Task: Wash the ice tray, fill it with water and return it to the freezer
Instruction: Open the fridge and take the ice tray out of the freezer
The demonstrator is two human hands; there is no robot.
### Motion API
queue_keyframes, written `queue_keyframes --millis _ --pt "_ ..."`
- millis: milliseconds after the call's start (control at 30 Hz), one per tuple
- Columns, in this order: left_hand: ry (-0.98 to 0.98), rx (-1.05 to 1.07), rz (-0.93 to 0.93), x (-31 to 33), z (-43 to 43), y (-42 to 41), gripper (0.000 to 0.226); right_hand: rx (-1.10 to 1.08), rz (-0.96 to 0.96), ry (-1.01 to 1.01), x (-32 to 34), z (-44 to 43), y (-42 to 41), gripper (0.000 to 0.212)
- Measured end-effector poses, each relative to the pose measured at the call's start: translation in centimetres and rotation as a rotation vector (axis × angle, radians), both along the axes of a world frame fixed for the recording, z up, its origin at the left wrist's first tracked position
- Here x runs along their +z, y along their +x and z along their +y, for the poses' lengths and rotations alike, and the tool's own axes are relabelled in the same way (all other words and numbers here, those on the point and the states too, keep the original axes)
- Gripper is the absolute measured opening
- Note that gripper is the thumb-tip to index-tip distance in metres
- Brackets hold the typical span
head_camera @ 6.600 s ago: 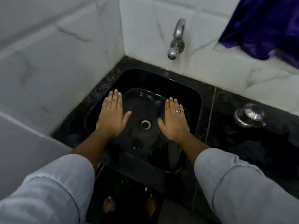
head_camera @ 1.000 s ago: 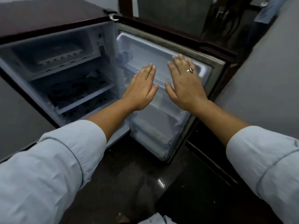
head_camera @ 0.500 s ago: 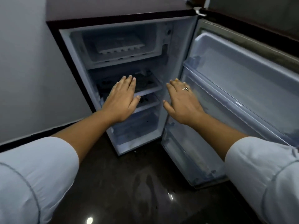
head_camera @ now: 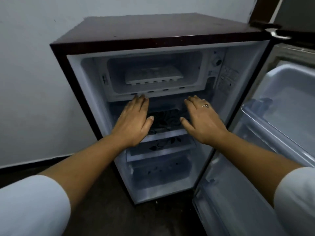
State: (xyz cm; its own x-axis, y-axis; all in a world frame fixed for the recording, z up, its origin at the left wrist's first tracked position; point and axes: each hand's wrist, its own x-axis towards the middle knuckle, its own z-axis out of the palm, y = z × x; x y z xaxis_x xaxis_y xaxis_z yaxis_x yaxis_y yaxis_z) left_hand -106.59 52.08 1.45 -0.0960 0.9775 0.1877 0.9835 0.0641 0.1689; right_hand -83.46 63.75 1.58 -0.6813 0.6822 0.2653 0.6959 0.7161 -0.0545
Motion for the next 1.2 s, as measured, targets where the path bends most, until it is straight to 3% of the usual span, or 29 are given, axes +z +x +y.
queue_keyframes --millis 233,467,700,967,1200 --pt "0.077 0.115 0.037 -0.2 7.0 -2.4 0.085 0.029 0.091 0.065 -0.2 7.3 -4.6 0.076" --pt "0.098 0.304 0.002 -0.6 11.3 -5.5 0.12 -0.034 0.131 0.064 -0.6 12.5 -7.8 0.088" --pt "0.097 0.399 -0.108 0.2 12.8 -5.9 0.116 -0.139 0.099 -0.067 -0.8 14.1 -10.4 0.092" --pt "0.137 0.434 -0.327 0.8 11.7 -4.9 0.103 -0.207 0.375 -0.234 0.2 11.9 -11.2 0.08" --pt "0.23 0.436 -0.479 1.1 10.1 -4.3 0.072 -0.276 0.841 -0.406 1.4 10.7 -10.9 0.06"
